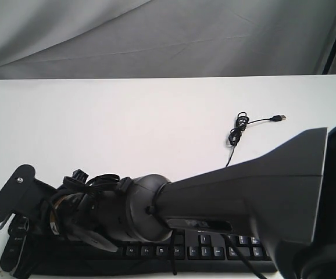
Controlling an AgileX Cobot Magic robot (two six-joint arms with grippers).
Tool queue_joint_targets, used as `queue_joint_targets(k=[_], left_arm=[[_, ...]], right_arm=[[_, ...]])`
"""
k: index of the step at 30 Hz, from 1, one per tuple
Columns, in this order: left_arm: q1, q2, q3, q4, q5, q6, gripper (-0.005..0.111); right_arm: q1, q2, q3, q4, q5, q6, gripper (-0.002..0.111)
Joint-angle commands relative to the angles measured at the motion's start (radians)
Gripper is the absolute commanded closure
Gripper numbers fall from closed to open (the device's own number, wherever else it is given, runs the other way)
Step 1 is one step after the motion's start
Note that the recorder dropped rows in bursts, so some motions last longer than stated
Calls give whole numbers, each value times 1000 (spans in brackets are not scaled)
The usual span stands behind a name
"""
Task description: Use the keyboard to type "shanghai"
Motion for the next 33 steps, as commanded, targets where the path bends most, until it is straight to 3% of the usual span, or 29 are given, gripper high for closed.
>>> queue_joint_targets(k=[1,8,17,33], left_arm=[[-4,-3,4,0,-3,-3,107],[-4,-3,4,0,-3,-3,107],[-4,-3,4,0,-3,-3,107],[-4,-3,4,0,-3,-3,107]], right_arm=[[2,-14,-8,0,-20,-7,108],[-17,-151,151,-12,-65,-29,108],[-150,-320,431,72,-86,-25,108],[-166,-282,435,72,-65,-25,108]])
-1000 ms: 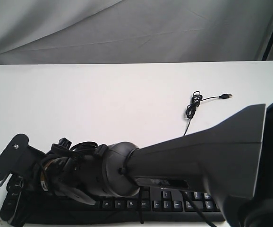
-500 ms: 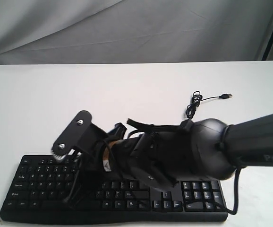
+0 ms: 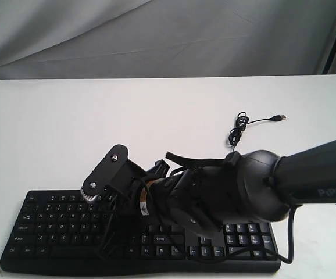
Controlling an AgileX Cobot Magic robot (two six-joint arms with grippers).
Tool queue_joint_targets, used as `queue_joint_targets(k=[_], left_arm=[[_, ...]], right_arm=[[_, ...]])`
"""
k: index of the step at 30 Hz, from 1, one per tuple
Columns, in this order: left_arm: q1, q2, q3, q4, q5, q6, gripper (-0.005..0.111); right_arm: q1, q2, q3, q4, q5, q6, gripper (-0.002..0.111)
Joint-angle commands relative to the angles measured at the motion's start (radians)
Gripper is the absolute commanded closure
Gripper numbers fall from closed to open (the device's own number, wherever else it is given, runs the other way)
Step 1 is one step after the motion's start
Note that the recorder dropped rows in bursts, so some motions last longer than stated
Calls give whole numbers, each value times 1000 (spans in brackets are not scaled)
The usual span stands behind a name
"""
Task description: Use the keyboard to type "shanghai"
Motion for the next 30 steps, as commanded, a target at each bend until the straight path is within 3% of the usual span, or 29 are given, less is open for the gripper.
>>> queue_joint_targets(k=[1,20,30], left_arm=[[-4,-3,4,0,-3,-3,107],[-4,-3,4,0,-3,-3,107],[-4,-3,4,0,-3,-3,107]], right_arm=[[-7,0,5,9,5,-2,108],[-2,1,12,7,15,-2,108],[33,-249,247,5,-134,-6,108]])
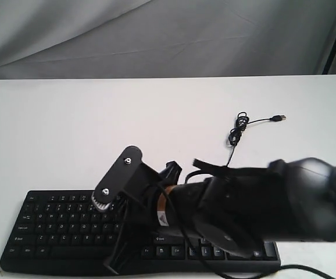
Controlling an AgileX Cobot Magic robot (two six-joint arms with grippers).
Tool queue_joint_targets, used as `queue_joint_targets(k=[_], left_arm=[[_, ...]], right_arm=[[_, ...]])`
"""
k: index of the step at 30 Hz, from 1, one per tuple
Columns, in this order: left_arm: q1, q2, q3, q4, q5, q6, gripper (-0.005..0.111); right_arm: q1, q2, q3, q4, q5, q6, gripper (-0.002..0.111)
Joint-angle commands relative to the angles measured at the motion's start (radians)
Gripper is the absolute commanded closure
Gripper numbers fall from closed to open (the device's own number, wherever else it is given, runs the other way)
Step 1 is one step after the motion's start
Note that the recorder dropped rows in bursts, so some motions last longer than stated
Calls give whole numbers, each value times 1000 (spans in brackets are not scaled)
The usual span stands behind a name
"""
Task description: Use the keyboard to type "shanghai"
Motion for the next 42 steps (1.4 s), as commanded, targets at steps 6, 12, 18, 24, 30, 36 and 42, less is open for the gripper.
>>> queue_joint_targets(k=[6,12,18,24,30,36,42], left_arm=[[-4,-3,4,0,-3,-3,107],[-4,-3,4,0,-3,-3,107],[-4,-3,4,0,-3,-3,107],[-4,-3,4,0,-3,-3,107],[-4,-3,4,0,-3,-3,107],[-4,-3,4,0,-3,-3,107],[-4,-3,4,0,-3,-3,107]], right_arm=[[19,-288,327,52,-115,7,108],[19,-405,475,67,-160,-4,108],[19,-529,582,67,-160,-3,108],[19,-711,654,67,-153,-3,108],[0,-923,723,113,-128,-3,108],[-329,-1232,763,-77,-92,-4,108],[-513,-1627,859,0,104,5,108]])
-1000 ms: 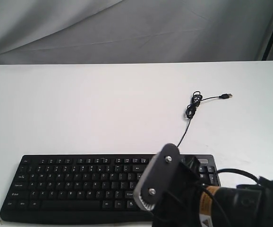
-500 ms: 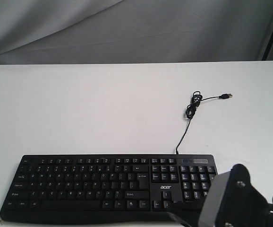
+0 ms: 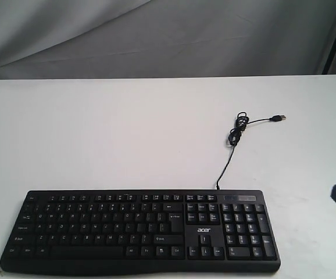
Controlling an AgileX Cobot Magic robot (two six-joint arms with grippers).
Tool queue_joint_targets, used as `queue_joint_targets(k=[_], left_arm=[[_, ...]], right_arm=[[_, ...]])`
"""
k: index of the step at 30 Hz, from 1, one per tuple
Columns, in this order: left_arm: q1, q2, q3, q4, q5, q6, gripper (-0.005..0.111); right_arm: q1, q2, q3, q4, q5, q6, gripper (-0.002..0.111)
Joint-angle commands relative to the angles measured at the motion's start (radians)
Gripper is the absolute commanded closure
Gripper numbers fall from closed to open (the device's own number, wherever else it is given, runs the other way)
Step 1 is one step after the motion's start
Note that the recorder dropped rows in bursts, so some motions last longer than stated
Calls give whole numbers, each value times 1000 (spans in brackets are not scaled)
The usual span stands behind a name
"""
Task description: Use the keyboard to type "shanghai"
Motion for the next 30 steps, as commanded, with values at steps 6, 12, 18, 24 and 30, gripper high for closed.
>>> queue_joint_targets(k=[6,12,18,24,30], left_arm=[[-4,-3,4,0,-3,-3,107],[-4,-3,4,0,-3,-3,107],[-4,-3,4,0,-3,-3,107],[-4,-3,4,0,-3,-3,107],[-4,-3,4,0,-3,-3,107]], right_arm=[[-79,-359,36,57,294,3,108],[-77,-359,36,57,415,1,108],[-77,-359,36,59,440,1,108],[-77,-359,36,59,440,1,108],[-77,-359,36,59,440,6,108]])
